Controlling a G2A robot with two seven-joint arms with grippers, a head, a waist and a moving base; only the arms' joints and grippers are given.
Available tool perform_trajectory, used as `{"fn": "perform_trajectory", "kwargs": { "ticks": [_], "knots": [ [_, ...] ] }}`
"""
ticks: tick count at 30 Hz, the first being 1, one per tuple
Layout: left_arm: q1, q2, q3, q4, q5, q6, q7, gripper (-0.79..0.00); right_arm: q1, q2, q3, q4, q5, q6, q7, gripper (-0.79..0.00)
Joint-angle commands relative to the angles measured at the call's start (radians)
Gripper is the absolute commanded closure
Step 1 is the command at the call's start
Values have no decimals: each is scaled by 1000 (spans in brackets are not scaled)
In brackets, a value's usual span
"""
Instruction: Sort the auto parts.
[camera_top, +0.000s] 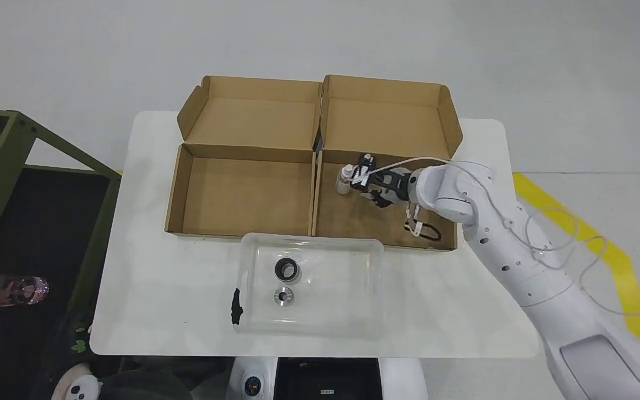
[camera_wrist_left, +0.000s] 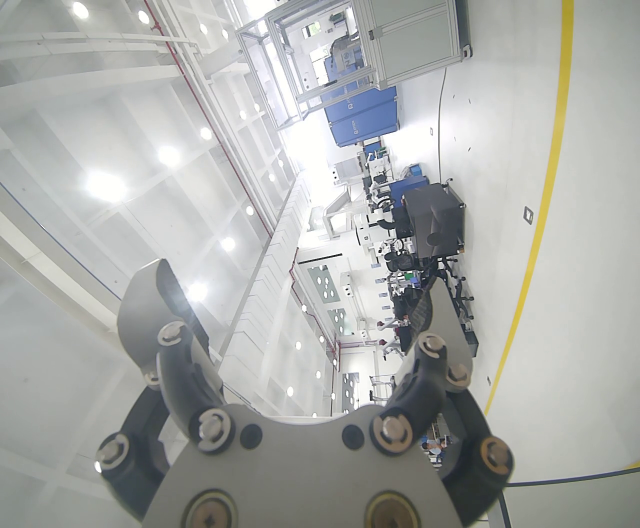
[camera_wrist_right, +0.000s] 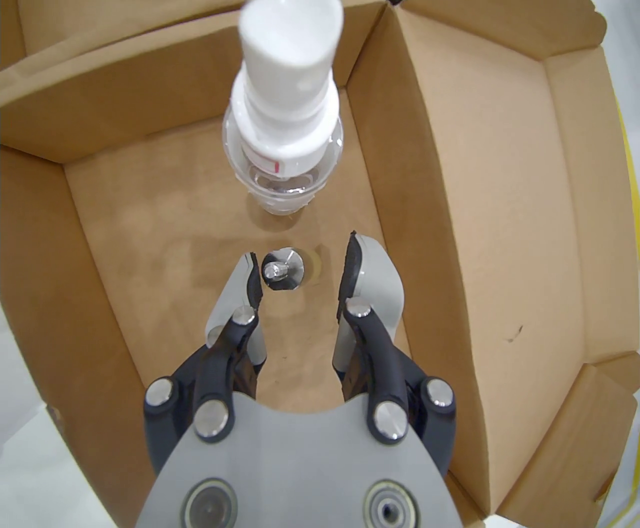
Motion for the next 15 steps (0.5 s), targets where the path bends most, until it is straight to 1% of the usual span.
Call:
{"fn": "perform_trajectory", "kwargs": {
  "ticks": [1,15],
  "knots": [
    [0,0,0,0,0,0,0,-785,-20,8,24,-28,4,-8,-2,-326],
    [0,0,0,0,0,0,0,-785,-210,59,164,-250,65,-112,-86,-329]
  ]
}}
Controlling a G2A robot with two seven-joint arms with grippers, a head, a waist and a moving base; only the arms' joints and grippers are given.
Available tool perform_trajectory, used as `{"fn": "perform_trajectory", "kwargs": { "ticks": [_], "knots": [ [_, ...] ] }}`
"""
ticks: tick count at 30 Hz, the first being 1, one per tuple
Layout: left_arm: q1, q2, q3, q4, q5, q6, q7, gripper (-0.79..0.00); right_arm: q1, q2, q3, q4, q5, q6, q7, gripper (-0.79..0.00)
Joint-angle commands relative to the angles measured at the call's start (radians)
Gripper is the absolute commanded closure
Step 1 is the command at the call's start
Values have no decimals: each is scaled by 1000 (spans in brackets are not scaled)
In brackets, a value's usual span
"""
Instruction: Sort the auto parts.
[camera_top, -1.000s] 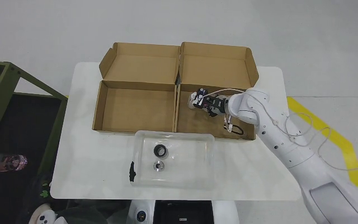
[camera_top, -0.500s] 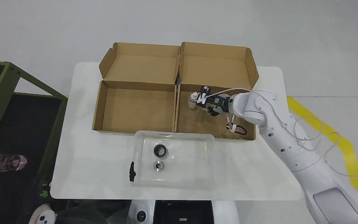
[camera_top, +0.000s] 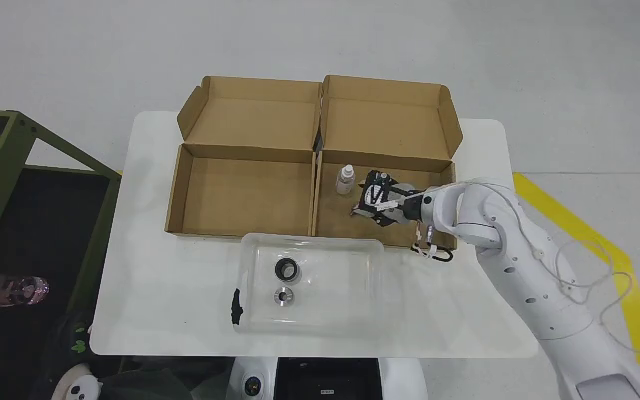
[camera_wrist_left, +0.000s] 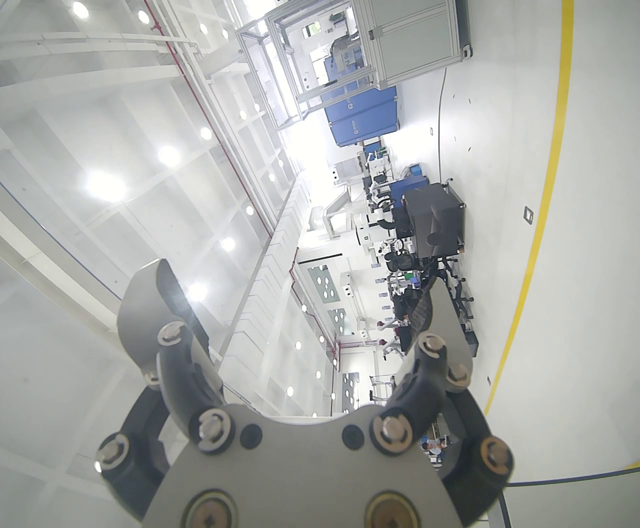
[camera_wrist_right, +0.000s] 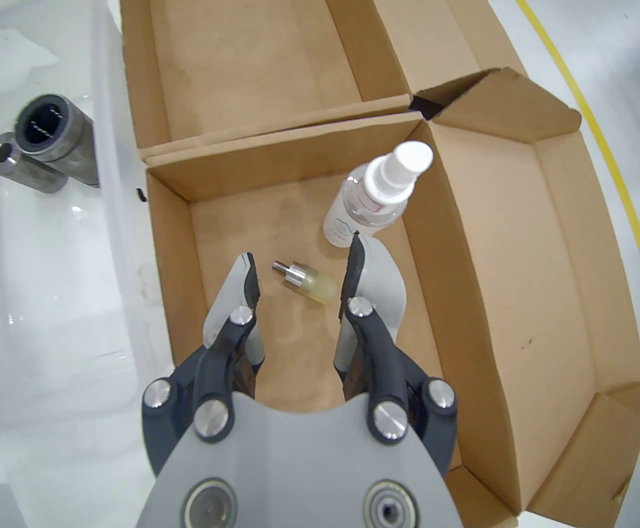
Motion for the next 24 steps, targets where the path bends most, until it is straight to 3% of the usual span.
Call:
{"fn": "perform_trajectory", "kwargs": {
  "ticks": [1,12,24],
  "knots": [
    [0,0,0,0,0,0,0,-785,-19,5,13,-26,6,-13,-13,-329],
    [0,0,0,0,0,0,0,-785,-95,16,25,-147,20,-40,-64,-342],
    [0,0,0,0,0,0,0,-785,-103,0,-88,-237,-11,-36,-72,-351]
  ]
}}
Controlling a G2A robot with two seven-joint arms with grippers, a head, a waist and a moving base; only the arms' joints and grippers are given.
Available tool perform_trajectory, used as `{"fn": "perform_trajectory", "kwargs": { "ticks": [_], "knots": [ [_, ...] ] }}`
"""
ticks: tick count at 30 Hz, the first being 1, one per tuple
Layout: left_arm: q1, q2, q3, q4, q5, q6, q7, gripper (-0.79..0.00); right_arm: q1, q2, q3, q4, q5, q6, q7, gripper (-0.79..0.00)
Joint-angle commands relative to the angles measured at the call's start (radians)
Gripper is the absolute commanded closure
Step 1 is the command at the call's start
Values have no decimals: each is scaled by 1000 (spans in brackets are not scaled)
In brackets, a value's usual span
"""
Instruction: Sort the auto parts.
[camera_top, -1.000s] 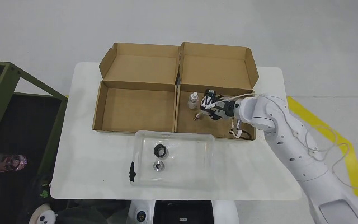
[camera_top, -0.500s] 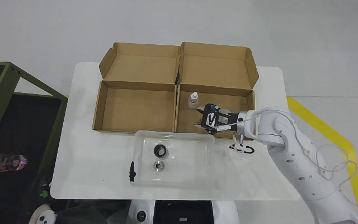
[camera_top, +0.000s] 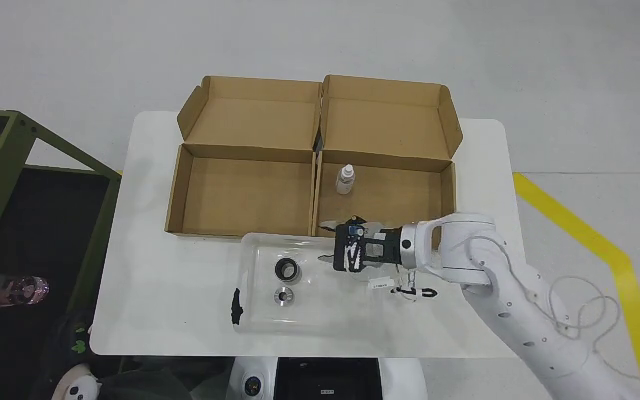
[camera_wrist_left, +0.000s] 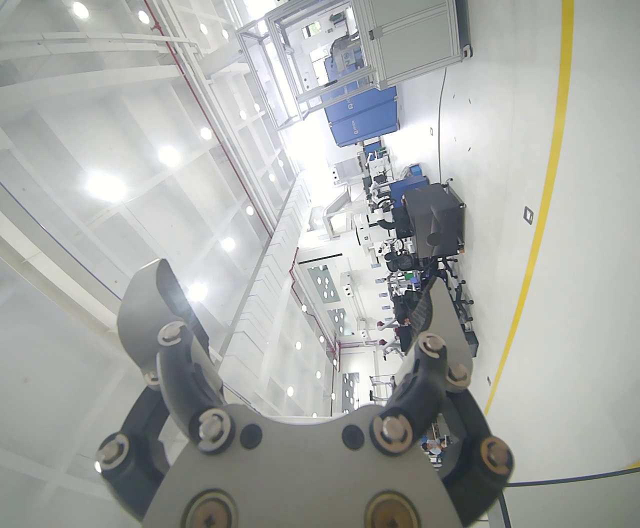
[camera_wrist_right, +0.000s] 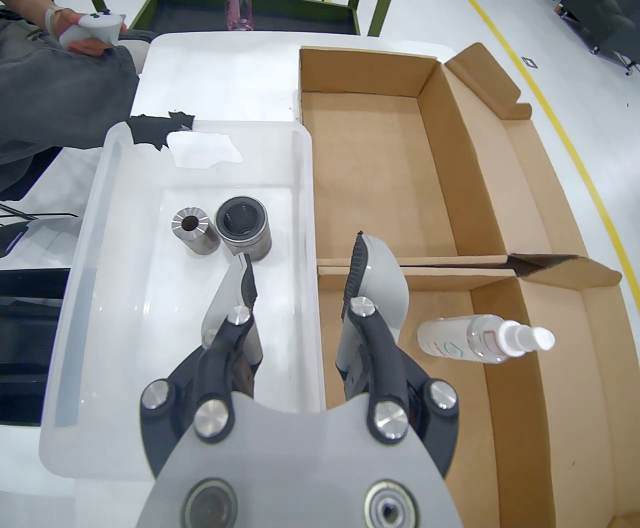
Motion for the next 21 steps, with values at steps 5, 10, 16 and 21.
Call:
{"fn": "perform_trajectory", "kwargs": {
  "ticks": [5,10,16,21],
  "knots": [
    [0,0,0,0,0,0,0,-785,17,-15,-73,7,-21,18,-2,-360],
    [0,0,0,0,0,0,0,-785,41,-33,-138,33,-37,36,-5,-363],
    [0,0,0,0,0,0,0,-785,70,-55,-204,72,-56,59,-14,-376],
    [0,0,0,0,0,0,0,-785,91,-73,-249,104,-75,78,-15,-369]
  ]
}}
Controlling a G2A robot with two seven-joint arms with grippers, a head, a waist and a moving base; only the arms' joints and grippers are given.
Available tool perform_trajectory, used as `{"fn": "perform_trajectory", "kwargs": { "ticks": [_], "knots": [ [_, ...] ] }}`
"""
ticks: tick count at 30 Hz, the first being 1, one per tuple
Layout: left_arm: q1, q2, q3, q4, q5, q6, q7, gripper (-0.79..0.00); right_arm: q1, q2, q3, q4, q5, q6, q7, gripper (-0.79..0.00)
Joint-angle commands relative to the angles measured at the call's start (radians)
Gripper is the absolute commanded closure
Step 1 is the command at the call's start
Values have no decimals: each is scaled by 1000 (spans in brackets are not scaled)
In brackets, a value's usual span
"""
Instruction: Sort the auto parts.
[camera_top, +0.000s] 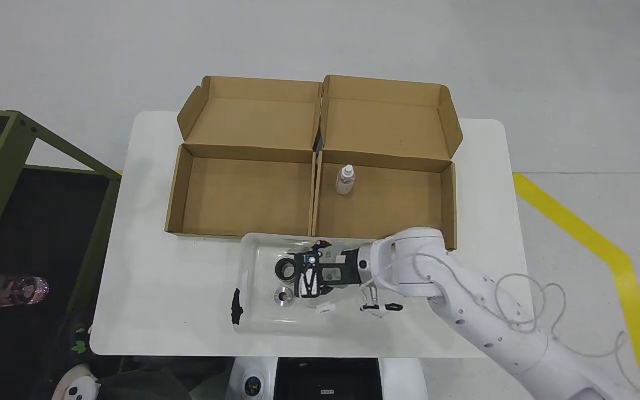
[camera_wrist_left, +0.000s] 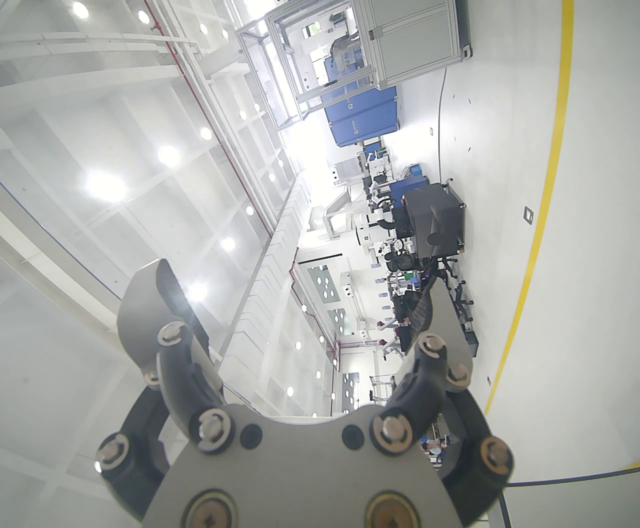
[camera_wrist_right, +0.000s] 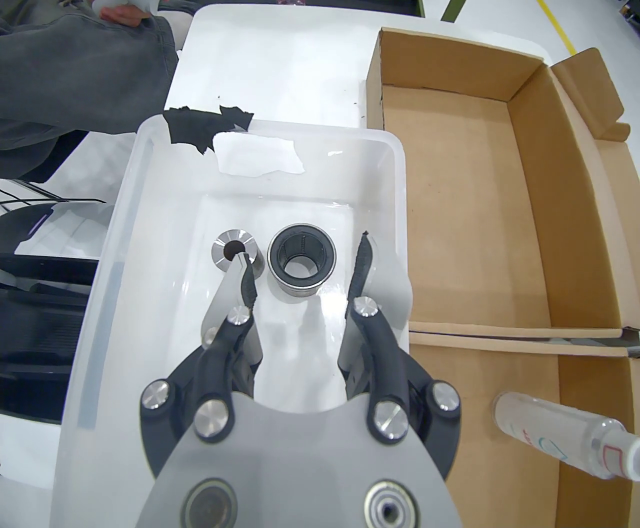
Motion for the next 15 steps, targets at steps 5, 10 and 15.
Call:
{"fn": "perform_trajectory", "kwargs": {
  "ticks": [5,10,15],
  "knots": [
    [0,0,0,0,0,0,0,-785,24,-20,-41,35,-14,18,0,-379],
    [0,0,0,0,0,0,0,-785,41,-34,-62,67,-28,35,-3,-385],
    [0,0,0,0,0,0,0,-785,53,-47,-83,93,-42,42,-7,-397]
  ]
}}
